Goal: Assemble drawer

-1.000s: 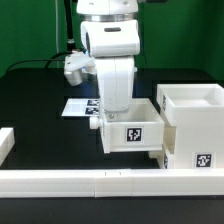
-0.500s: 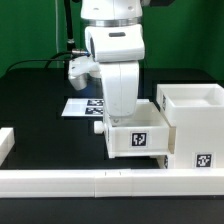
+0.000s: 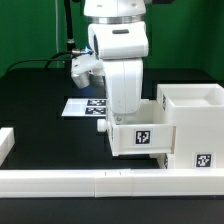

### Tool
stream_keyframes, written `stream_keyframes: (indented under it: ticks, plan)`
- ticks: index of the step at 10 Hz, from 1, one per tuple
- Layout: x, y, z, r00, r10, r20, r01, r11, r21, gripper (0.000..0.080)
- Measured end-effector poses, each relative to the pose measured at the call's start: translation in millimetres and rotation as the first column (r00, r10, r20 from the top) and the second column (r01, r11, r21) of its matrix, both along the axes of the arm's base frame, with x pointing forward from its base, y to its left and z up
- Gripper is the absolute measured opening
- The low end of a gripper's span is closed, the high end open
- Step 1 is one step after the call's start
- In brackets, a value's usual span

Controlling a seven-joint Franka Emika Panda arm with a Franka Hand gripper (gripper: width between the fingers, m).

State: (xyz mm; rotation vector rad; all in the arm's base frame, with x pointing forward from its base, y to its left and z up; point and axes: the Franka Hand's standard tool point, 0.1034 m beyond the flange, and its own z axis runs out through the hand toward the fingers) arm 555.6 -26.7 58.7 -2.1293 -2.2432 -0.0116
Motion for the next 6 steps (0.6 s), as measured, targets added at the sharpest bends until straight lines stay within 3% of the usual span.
stream_keyframes:
  ticks: [6]
  plan:
    - [2.5,9.2,1.1,1.000,-0.015,-0.006,0.015,1.000,0.003,0.0038]
